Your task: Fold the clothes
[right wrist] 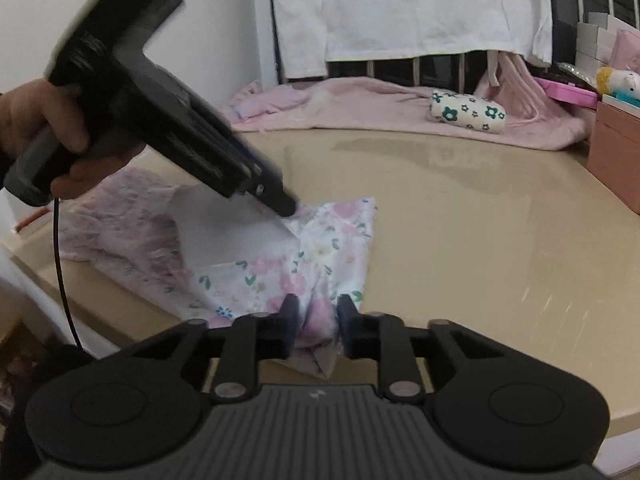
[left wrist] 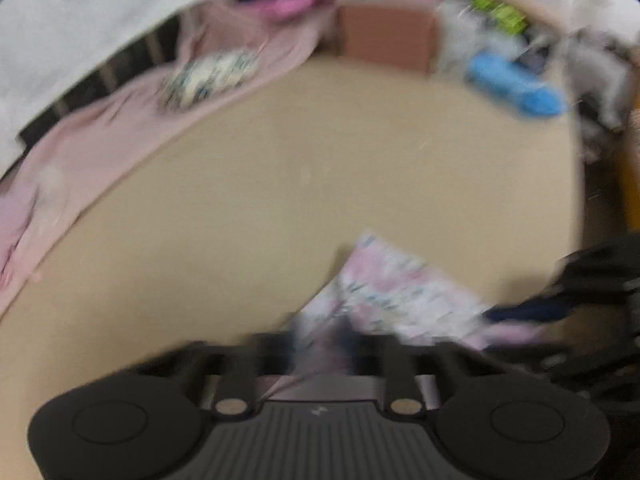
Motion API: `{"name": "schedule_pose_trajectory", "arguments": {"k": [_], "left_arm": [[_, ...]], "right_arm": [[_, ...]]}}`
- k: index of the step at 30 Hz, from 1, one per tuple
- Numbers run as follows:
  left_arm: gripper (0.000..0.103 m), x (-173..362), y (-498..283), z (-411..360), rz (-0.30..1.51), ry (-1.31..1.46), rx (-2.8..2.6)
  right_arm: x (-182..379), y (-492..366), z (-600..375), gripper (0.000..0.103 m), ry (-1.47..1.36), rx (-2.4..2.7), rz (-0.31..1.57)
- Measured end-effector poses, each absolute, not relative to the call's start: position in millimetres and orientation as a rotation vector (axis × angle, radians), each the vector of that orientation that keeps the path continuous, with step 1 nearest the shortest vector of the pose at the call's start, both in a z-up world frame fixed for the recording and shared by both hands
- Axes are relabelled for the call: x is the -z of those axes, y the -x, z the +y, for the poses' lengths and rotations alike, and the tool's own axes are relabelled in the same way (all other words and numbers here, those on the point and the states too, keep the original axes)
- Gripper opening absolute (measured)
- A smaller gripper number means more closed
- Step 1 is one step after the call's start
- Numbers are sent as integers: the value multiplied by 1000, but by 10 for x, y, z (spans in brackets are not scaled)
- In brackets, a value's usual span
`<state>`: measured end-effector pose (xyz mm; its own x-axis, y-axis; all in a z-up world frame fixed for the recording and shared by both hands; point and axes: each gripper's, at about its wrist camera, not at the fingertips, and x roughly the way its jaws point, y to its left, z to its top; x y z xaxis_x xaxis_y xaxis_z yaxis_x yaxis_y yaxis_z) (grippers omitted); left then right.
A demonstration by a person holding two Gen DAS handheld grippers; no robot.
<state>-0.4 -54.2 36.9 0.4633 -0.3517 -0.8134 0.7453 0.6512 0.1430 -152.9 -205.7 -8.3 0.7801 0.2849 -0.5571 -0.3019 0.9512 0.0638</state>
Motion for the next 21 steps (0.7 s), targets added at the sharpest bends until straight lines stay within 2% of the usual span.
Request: {"name": "schedule_pose_trajectory", "arguments": {"k": [4,7,10,11,13,15,16,17,19,21], "left_arm": [[8,-267,-98,-435,784,-508,610],[9,-260,-237,-291,829,-382,503],[18,-342,-349,-39,882,-232,437],[25,-373,-333,93,891,-176,440],[34,-459,-265,345,910,-104,430],[40,-530,-117,538,884,-82,412],[41,-563,-54,603,870,-85,414],[41,-576,-17,597,859,-83,425],[41,-583,47,507,831,-83,475],[43,-539,76,321,811,-112,532]], "right_arm": [[26,1074,-1977,19,214,-335,621],[30,483,-1837,19,379,-324,625],[50,-273,-1630,20,466,-311,617],[50,-535,-1637,21,452,-303,626],[-26,-828,-1754,21,320,-279,675],[-156,-860,-1990,25,131,-287,685],[-232,-760,-2150,36,17,-303,677],[-242,-565,-2272,42,-76,-314,682],[-253,-174,-2496,42,-253,-335,691],[-154,206,-2450,42,-285,-347,695]]}}
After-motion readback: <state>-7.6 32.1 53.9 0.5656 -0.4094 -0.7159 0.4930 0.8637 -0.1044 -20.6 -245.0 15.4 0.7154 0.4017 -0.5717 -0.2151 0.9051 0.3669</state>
